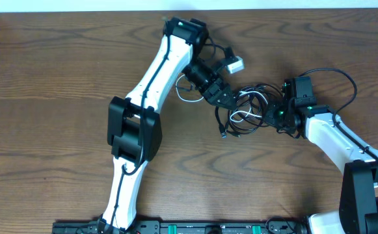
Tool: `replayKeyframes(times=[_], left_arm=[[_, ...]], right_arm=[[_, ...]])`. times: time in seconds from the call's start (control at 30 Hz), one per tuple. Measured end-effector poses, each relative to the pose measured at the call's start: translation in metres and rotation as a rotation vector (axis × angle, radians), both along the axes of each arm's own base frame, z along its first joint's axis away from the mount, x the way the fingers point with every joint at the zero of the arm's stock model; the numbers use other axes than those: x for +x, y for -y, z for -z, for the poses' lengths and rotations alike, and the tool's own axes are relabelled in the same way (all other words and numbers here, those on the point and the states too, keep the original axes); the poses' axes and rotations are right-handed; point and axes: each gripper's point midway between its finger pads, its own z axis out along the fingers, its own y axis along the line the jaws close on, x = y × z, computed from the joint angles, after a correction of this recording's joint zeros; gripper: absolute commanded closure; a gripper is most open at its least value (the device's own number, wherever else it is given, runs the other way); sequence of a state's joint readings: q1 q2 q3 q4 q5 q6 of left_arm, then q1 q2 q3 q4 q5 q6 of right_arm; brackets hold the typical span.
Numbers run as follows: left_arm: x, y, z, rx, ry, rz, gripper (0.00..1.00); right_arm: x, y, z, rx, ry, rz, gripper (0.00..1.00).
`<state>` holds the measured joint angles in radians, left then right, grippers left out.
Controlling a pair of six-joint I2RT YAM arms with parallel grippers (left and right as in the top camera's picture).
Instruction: Untangle cables
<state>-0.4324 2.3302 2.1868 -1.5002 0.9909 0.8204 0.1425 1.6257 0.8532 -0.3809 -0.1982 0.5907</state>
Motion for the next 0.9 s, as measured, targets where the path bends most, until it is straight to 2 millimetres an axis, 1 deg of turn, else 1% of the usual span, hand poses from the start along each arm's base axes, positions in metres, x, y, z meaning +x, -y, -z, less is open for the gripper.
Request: replayKeyframes(times=[0.1,0.23,0.33,0.5,0.57,0.6,0.7,0.73,0.77,0.87,0.9], left_arm=[[0.001,0.010,0.010,-0.027,0.035,0.021,0.29],[0.001,0.019,0.024,-0.052,0.063,0.042,0.33],[0.002,0.020,0.031,-0.060,0.069,0.042,0.36],[0.000,0.025,0.041,-0.070,0.083,0.054,0.39],[-0.004,0.030,0.046,-0.073,0.089,0.068,0.41],[-0.010,0.035,0.050,-0.072,0.086,0.084,0.42],[-0.018,0.041,0.052,-0.067,0.082,0.106,0.46],[-0.020,0.042,0.053,-0.066,0.083,0.111,0.50],[-0.021,0.043,0.053,-0.063,0.083,0.115,0.52],[-0.019,0.041,0.056,-0.048,0.095,0.116,0.64],[-0.018,0.040,0.057,-0.043,0.101,0.116,0.78]], right_arm=[[0.000,0.000,0.000,0.001,0.000,0.000,0.94],[0.000,-0.001,0.000,0.005,-0.002,-0.002,0.93],[-0.001,-0.001,0.000,0.006,-0.004,-0.003,0.93],[-0.001,-0.001,0.000,0.007,-0.005,-0.003,0.92],[-0.001,-0.001,0.000,0.008,-0.004,-0.004,0.92],[-0.001,-0.002,0.000,0.009,-0.005,-0.004,0.92],[-0.001,-0.002,0.000,0.009,-0.005,-0.004,0.92],[-0.001,-0.002,0.000,0.009,-0.005,-0.004,0.92],[-0.001,-0.002,0.000,0.009,-0.004,-0.004,0.92],[-0.001,-0.002,0.000,0.009,-0.005,-0.004,0.92],[-0.001,-0.002,0.000,0.010,-0.005,-0.004,0.92]])
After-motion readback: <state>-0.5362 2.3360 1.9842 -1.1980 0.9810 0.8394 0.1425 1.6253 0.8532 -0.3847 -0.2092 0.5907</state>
